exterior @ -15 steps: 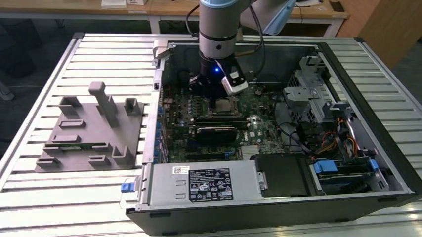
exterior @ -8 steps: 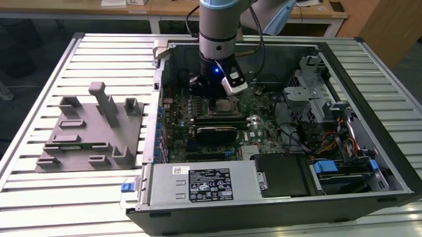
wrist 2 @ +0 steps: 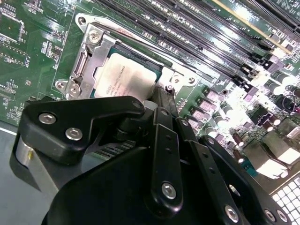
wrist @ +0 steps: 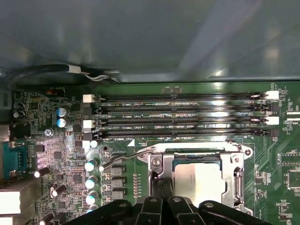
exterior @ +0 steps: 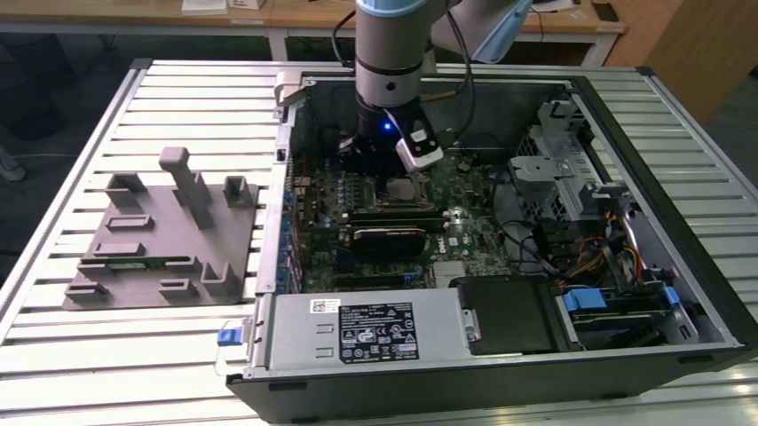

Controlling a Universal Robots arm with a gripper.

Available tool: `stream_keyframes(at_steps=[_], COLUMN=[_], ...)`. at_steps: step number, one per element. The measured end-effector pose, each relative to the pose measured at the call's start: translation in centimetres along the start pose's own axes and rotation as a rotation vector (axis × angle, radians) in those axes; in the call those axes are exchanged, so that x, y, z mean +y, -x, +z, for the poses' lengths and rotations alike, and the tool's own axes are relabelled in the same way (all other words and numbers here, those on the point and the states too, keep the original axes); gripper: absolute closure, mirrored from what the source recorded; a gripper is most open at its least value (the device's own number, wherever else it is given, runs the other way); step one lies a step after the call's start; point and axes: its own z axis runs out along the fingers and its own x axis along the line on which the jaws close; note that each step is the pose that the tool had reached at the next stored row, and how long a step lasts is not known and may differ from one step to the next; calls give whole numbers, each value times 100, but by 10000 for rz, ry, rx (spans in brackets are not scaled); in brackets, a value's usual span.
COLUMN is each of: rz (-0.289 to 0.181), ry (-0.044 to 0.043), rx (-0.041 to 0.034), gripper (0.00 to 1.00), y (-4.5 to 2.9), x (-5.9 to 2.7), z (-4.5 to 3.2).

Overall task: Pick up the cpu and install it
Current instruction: 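Close the cpu cover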

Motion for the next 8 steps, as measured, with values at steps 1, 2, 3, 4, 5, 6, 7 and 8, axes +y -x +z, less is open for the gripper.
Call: stream_keyframes(at_steps=[1, 2, 3, 4, 5, 6, 7, 8], rz=[0, 0, 0, 0, 0, 0, 0, 1], ry=[0, 0, 1, 2, 1, 0, 1, 2], rx=[0, -1, -3, -5, -8, -12, -18, -24], gripper=[89, 89, 89, 89, 89, 89, 89, 89], y=[-1, -2, -2, -2, -2, -2, -2, -2], x=[0, 0, 0, 0, 0, 0, 0, 0], z=[0, -1, -4, -9, -17, -27, -38, -49])
